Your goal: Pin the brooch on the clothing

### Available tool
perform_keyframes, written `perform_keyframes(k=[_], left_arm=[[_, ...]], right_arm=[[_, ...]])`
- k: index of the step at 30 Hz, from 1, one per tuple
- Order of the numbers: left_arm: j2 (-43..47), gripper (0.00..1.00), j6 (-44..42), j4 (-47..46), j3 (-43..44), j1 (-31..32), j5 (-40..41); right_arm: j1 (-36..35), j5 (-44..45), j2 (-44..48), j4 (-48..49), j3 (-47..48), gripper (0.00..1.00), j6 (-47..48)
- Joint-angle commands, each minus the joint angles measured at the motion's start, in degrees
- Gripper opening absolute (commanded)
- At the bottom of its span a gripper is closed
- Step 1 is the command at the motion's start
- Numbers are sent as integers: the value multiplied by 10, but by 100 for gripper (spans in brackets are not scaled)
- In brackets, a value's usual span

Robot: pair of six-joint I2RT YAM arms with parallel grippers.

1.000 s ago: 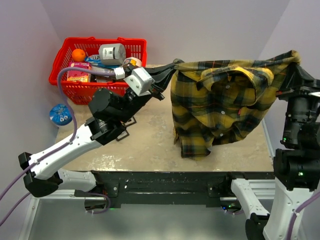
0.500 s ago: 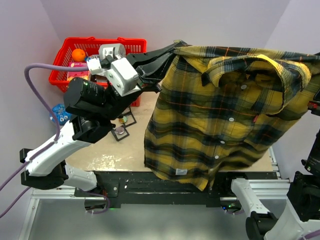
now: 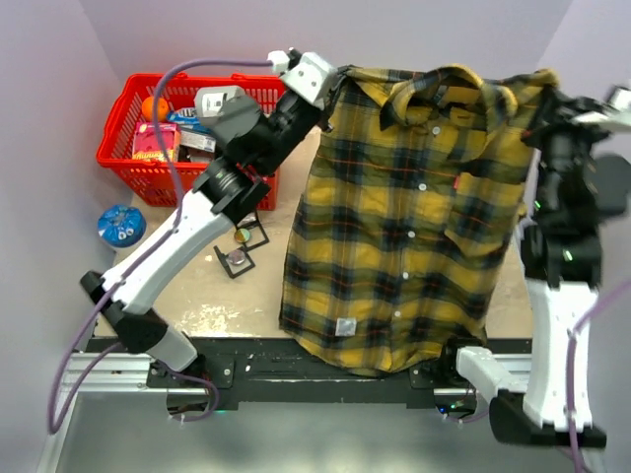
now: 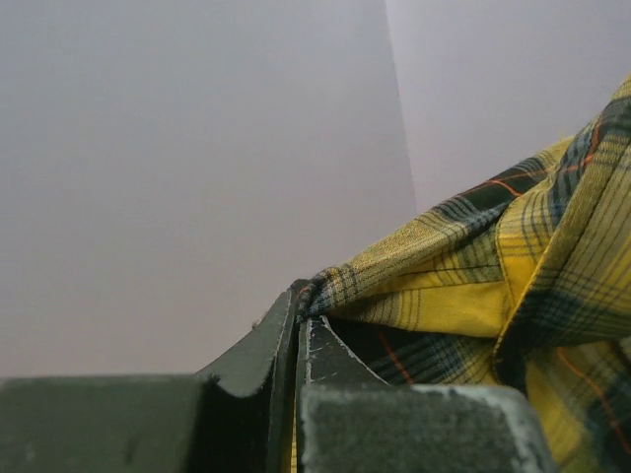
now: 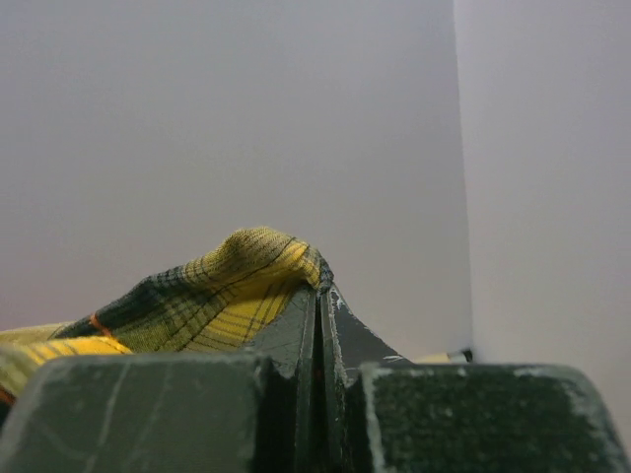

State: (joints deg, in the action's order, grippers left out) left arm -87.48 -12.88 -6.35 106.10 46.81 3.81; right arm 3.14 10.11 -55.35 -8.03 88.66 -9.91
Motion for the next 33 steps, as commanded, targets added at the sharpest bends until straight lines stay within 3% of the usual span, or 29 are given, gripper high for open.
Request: perform_keyframes(k=[1,6,7,9,10,11,12,14,19,26,28,33], left_arm=[[-58,0,87,-18,23,-93,-16],[-202,0,103,5,102,-148,-36],[-222,13,99,17,115,-148,-36],[-267,37,94,30,145,-148,-66],[-276,65,96,41,151,-147,-71],[-282,74,103,42,152,-148,-73],[-285,80,107,43,147,-148,-84],[-283,89,114,43,137,-147,-98],[-229,92,117,35,47,-143,-146],[-96,92,152,-30,-220,-125,-157],[-81,92,152,-39,-262,-113,-129],[-51,91,191,-66,-383,-107,-144]], right_arm=[[9,91,-73,78,-38,0,10],[9,134,-226,95,-18,0,4],[9,138,-246,87,-10,0,2],[9,149,-296,52,14,35,-2],[9,158,-309,41,20,61,-6],[8,169,-317,31,24,91,-12],[9,169,-325,16,25,99,-19],[8,170,-324,15,13,99,-24],[8,138,-268,38,-67,99,-45],[-25,81,-144,57,-207,95,-94],[-60,90,-130,52,-239,94,-95],[-117,95,-104,18,-285,94,-112]])
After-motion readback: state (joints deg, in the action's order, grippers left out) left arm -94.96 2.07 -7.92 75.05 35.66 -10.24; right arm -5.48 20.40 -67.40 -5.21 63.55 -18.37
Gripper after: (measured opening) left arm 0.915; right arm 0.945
